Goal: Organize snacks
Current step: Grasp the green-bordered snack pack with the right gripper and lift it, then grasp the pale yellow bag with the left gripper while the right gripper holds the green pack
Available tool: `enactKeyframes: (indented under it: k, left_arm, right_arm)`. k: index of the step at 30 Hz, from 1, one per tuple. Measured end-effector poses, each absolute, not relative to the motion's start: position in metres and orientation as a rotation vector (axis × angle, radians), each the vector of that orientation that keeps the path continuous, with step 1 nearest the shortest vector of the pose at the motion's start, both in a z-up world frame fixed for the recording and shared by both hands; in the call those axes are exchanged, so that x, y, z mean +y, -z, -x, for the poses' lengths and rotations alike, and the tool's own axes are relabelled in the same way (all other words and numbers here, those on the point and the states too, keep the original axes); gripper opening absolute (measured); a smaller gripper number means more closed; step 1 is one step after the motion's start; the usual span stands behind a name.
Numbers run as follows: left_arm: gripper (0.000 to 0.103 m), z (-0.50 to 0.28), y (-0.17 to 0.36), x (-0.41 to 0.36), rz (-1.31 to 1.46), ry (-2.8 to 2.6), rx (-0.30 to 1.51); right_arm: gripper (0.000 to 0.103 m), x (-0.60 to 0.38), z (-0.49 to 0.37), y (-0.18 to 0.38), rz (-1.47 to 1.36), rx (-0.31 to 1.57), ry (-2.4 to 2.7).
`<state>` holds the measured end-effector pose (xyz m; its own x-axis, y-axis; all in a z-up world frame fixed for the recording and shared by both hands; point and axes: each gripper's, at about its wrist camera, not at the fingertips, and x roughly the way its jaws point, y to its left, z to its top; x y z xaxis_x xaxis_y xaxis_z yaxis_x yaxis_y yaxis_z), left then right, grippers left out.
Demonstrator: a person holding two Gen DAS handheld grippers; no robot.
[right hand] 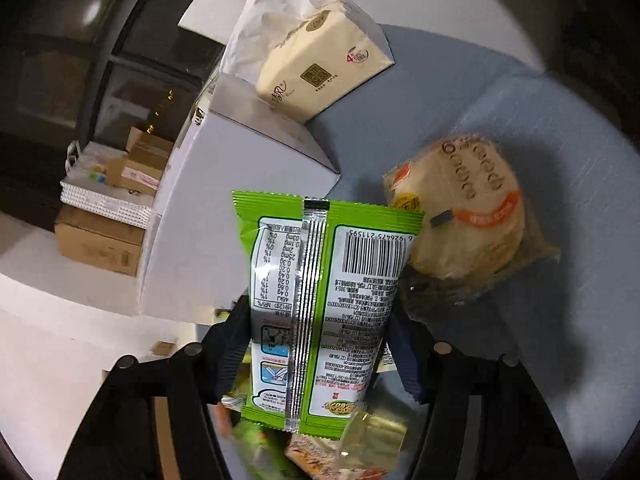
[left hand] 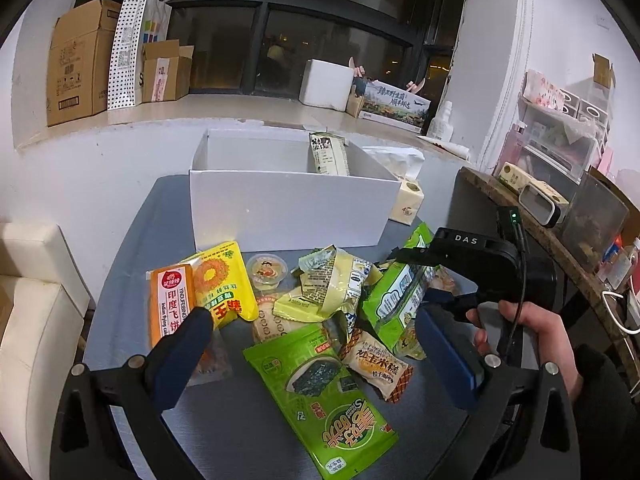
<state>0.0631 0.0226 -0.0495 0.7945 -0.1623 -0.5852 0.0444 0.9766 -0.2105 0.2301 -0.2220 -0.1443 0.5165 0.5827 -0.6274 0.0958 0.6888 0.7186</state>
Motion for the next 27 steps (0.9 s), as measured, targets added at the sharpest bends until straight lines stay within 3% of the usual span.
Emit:
enactKeyframes:
  k: [8, 16, 23, 27]
  left_arm:
    - [0.103, -0.076, 0.056, 0.018, 0.172, 0.134, 0.661]
    - [0.103, -0.123, 0.072, -0.009, 0.105, 0.168, 0.727]
    - [0.102, -0.163, 0.086, -0.025, 0.097, 0.184, 0.804]
    - [0.088, -0.182, 0.099, -0.024, 0.107, 0.17, 0.856]
  right_arm:
    - [0.065, -0.218, -0.211, 0.096, -0.573, 0.847, -0.389]
    - [0.065, -0.202, -0.162, 0.027, -0.153, 0.658, -0.425]
    - [0.065, -0.22, -0.132, 0.005, -0.108, 0.604, -0.455]
    - [0.065, -0.235, -0.119, 0.0, -0.107, 0.591, -0.453]
